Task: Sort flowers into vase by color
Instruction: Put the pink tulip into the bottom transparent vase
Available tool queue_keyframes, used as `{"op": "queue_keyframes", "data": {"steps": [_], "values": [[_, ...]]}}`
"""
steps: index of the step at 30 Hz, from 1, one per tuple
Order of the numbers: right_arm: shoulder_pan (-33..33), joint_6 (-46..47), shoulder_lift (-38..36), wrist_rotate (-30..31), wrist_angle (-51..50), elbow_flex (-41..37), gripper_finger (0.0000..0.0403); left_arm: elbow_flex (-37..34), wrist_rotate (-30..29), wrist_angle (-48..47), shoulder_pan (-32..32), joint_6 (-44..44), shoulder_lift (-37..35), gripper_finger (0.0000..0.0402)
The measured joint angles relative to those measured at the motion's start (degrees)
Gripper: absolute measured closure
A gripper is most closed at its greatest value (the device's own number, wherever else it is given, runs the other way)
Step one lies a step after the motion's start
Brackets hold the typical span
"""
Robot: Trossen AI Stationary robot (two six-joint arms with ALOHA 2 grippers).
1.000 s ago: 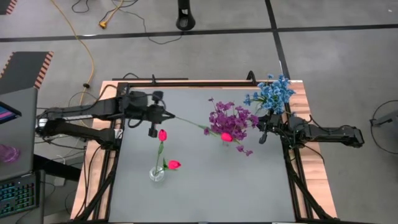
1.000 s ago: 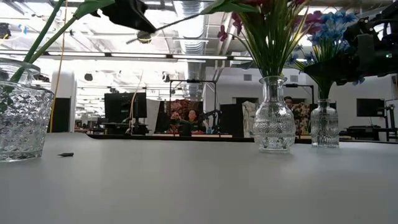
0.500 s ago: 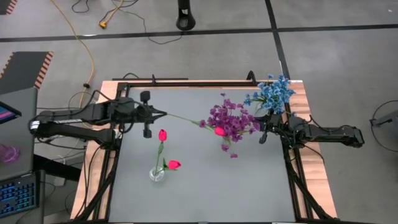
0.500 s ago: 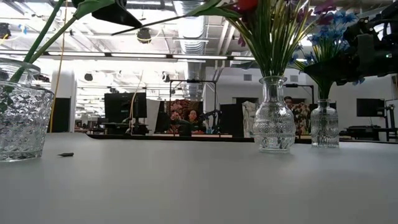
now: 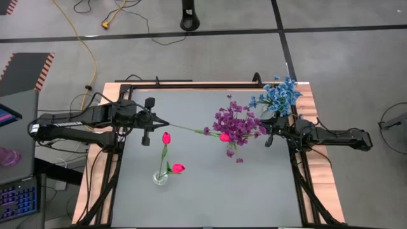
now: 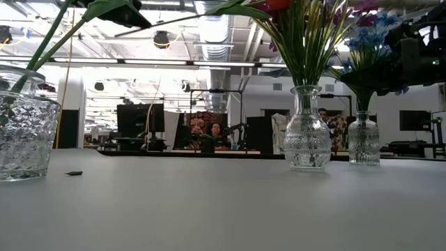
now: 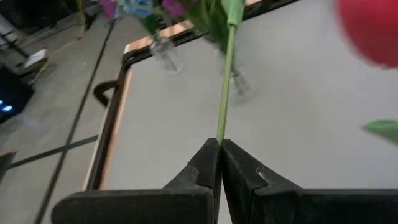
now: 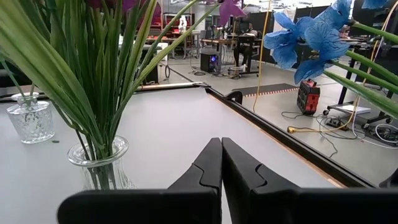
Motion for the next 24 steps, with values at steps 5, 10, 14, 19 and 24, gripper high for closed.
{"op": "queue_keyframes", "data": {"steps": [5,10,14,19,24], "values": [[0.00,0.00,0.01,-0.02,-0.01,0.00,0.0369,0.00,5.29,-0.24,-0.02,-0.09,-1.54,0.0401],[0.02,0.00,0.02,-0.02,0.00,0.00,0.0369,0.00,8.49,-1.86,-0.04,-0.23,-3.11,0.0401],[0.01,0.02,0.00,-0.02,-0.01,0.00,0.0369,0.00,9.20,-4.94,-0.04,-1.36,-4.61,0.0401],[0.01,0.02,0.00,-0.01,0.00,0.00,0.0369,0.00,8.09,-7.23,-0.04,-4.11,-6.32,0.0401],[0.02,0.02,0.02,-0.02,-0.01,0.00,0.0369,0.02,4.88,-10.43,-0.04,-6.00,-7.77,0.0401]]}}
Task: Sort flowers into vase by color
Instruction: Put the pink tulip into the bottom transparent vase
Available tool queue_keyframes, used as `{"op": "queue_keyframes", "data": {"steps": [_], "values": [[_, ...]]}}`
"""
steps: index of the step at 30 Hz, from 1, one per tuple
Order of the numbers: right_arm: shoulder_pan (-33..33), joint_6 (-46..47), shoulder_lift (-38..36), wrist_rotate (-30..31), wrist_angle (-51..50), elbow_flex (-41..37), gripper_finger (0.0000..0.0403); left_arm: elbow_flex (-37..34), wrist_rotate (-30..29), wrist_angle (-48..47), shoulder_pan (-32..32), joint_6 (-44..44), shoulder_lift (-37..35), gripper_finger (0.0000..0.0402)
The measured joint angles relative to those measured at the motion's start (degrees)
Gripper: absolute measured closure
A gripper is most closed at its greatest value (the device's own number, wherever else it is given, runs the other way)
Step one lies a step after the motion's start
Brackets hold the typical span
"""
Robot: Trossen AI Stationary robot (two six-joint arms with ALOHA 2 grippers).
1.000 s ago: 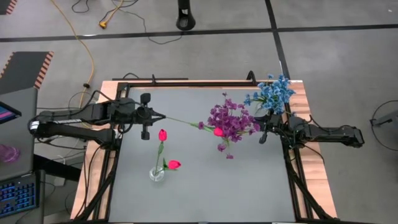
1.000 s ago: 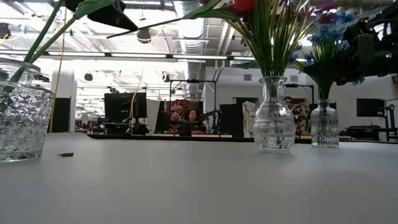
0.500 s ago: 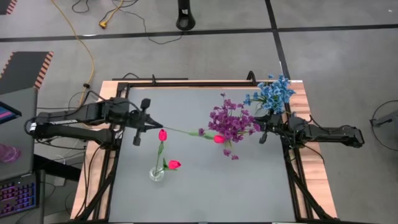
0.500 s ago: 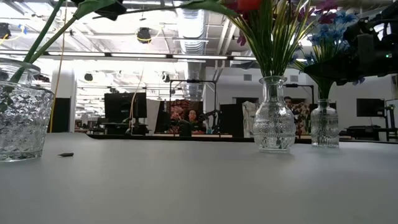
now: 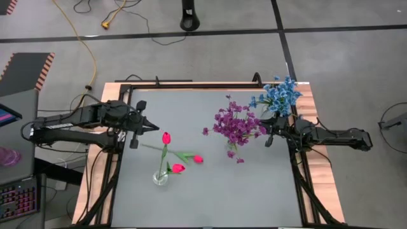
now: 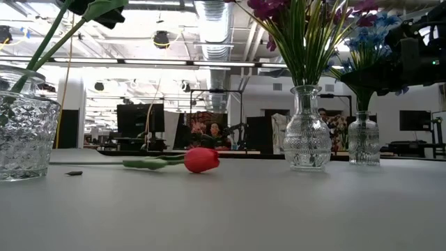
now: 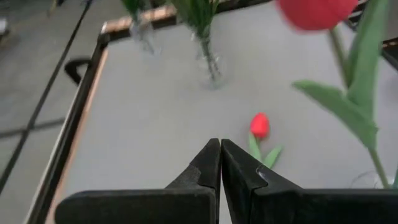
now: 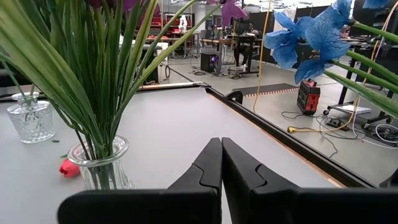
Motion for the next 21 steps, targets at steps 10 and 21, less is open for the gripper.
{"op": "queue_keyframes", "data": {"steps": [10,21], "values": [[-0.02,-0.02,0.01,0.00,0.01,0.00,0.0369,0.00,-0.99,-3.94,0.00,-12.15,6.76,0.0401],[0.01,-0.02,0.01,0.00,0.01,0.00,0.0369,0.02,-1.00,-6.70,0.00,-15.79,23.25,0.0391]]}}
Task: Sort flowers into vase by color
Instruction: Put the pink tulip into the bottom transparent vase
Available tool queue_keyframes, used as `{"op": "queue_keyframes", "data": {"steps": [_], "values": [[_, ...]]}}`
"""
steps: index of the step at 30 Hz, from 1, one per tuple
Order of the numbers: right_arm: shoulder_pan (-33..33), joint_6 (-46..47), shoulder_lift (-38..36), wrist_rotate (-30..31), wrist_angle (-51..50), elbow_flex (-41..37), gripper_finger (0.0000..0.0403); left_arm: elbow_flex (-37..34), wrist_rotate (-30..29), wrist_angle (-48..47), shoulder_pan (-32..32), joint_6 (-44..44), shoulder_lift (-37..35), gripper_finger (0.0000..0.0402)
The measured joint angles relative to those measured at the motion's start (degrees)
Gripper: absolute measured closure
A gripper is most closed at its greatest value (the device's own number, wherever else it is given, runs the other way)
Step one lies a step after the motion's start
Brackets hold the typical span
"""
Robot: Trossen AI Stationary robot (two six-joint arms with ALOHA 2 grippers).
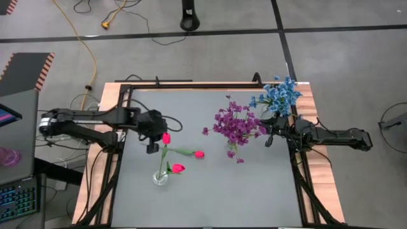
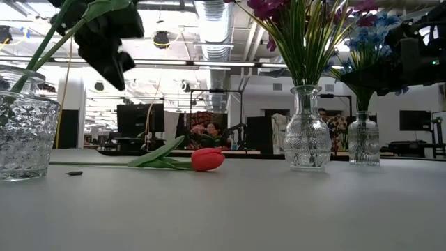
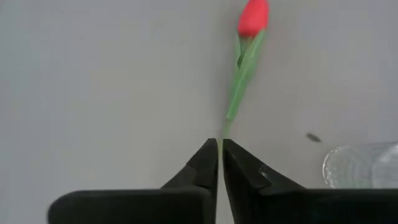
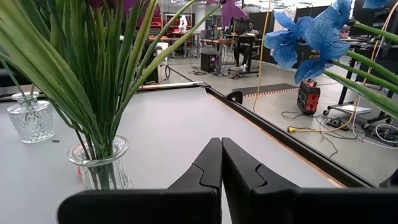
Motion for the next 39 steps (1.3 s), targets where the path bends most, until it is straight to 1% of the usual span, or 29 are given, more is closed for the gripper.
{"op": "queue_keyframes", "data": {"steps": [2,7,11,14,21,31,35,39], "values": [[-0.01,0.01,-0.01,0.01,0.00,-0.01,0.0369,0.00,0.57,-0.07,0.00,-0.53,2.56,0.0379],[-0.02,0.00,-0.02,0.00,0.00,0.00,0.0369,0.00,4.77,0.85,0.01,0.35,8.51,0.0338],[-0.02,0.00,-0.02,0.00,0.00,0.00,0.0369,0.00,5.24,1.98,0.00,2.65,12.78,0.0311],[-0.01,0.00,0.00,0.00,0.00,0.00,0.0369,0.00,5.24,3.01,0.02,3.78,15.85,0.0301],[-0.02,0.01,-0.01,0.00,0.00,0.00,0.0369,0.00,5.29,6.72,0.02,4.28,22.15,0.0299],[0.00,0.00,0.00,0.00,-0.02,0.00,0.0369,0.00,5.99,12.11,0.02,5.15,28.91,0.0299],[-0.02,0.02,-0.02,0.00,0.00,-0.01,0.0369,0.00,7.41,13.55,0.02,5.11,30.71,0.0299],[-0.02,0.02,-0.01,0.00,-0.02,-0.02,0.0369,0.06,7.53,14.20,0.02,5.17,31.16,0.0299]]}}
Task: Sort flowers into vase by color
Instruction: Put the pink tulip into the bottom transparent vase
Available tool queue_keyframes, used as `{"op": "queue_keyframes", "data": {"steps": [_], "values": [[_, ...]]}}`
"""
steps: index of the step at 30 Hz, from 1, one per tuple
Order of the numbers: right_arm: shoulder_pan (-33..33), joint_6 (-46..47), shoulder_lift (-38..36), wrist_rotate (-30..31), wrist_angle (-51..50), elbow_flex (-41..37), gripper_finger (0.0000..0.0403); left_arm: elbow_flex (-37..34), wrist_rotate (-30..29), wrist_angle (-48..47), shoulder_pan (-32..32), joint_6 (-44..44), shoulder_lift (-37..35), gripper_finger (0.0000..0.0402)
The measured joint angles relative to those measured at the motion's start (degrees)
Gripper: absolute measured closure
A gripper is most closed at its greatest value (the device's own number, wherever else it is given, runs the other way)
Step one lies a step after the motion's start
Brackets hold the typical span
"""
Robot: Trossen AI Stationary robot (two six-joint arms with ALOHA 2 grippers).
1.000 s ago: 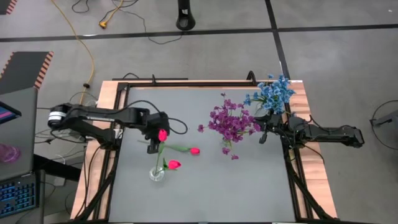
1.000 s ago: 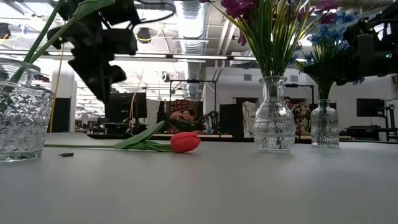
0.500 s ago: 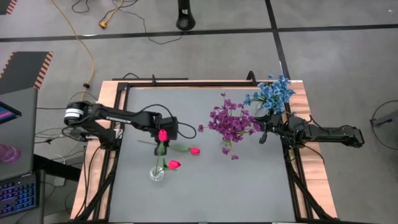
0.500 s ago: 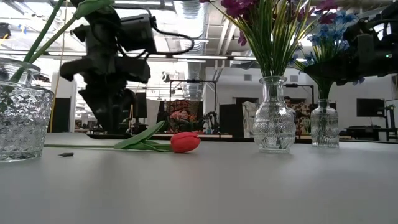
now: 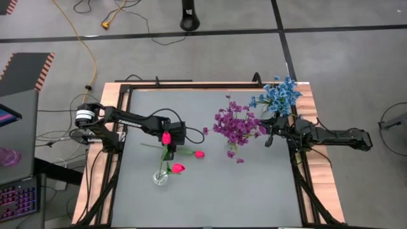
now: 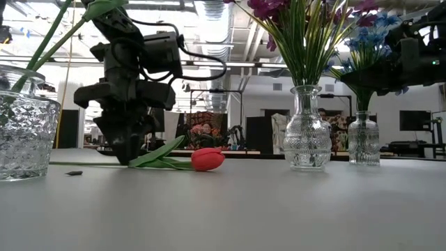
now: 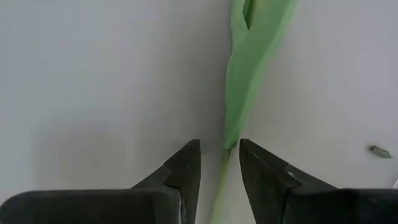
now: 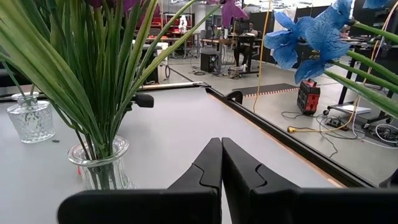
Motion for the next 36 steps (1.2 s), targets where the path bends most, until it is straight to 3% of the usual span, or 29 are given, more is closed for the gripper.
{"op": "queue_keyframes", "data": {"steps": [8,18,22,29,36], "values": [[0.02,-0.02,-0.01,0.00,0.02,0.00,0.0369,-0.02,-1.50,0.56,-0.80,0.77,0.02,0.0300],[0.00,0.00,-0.01,0.00,0.02,0.01,0.0369,-0.02,-9.62,0.55,-5.57,2.23,0.02,0.0302],[0.02,-0.02,0.01,0.00,0.02,0.00,0.0369,-0.02,-10.40,0.58,-6.46,2.29,0.02,0.0322],[0.02,-0.02,-0.01,0.00,0.01,0.01,0.0369,-0.02,-10.73,1.59,-6.62,1.89,0.04,0.0392],[0.02,-0.02,-0.01,0.00,0.02,0.00,0.0369,-0.08,-10.84,3.63,-6.64,-0.12,-0.27,0.0400]]}}
